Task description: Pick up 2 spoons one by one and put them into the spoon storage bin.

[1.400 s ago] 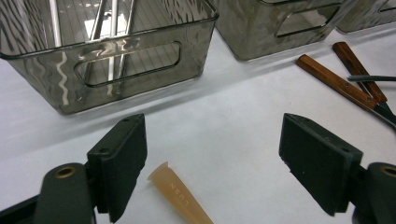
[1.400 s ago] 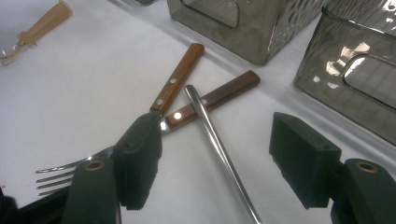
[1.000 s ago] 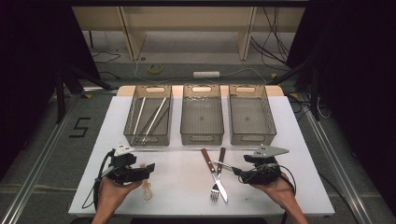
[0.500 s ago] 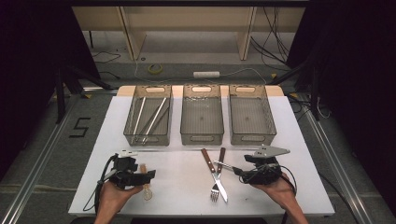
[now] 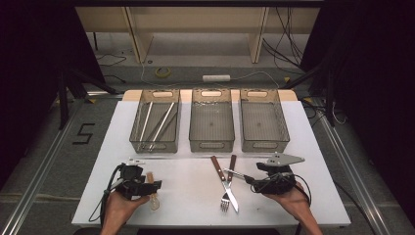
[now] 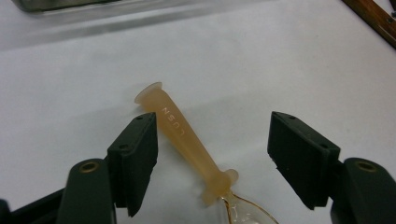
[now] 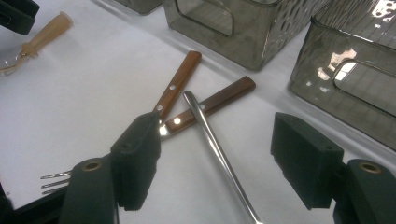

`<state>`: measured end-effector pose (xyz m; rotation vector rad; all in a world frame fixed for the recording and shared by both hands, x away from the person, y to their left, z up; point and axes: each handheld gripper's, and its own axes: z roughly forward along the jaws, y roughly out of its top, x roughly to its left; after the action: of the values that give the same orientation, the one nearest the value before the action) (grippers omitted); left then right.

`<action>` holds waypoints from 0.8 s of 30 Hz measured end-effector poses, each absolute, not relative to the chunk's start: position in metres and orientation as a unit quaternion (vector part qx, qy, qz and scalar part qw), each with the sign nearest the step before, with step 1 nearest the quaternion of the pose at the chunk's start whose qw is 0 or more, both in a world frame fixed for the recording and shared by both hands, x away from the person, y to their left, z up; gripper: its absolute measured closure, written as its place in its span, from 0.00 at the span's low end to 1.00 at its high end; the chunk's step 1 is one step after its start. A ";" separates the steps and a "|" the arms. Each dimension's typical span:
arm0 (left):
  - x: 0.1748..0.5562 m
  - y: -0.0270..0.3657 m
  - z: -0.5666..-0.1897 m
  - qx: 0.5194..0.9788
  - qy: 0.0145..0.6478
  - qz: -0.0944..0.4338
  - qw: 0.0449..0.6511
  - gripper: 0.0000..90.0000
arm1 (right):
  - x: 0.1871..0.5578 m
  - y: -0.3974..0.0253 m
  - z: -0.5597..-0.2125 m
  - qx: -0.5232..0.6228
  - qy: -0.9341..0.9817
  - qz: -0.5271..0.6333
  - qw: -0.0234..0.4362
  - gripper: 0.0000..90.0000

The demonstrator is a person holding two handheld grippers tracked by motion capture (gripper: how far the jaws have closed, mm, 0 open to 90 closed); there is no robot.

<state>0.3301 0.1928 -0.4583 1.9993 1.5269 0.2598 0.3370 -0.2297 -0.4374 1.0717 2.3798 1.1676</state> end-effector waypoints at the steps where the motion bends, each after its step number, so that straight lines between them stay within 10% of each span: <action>1: 0.331 0.193 -0.459 0.755 0.575 0.096 0.299 0.38 | 0.337 -0.229 -0.437 0.371 0.824 0.405 0.141 0.38; 24: 0.341 0.186 -0.470 0.776 0.570 0.102 0.248 0.48 | 0.334 -0.227 -0.437 0.369 0.825 0.403 0.143 0.38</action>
<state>0.3409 0.1858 -0.4697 2.1160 1.5549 0.2789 0.3345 -0.2273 -0.4368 1.0659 2.3796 1.1635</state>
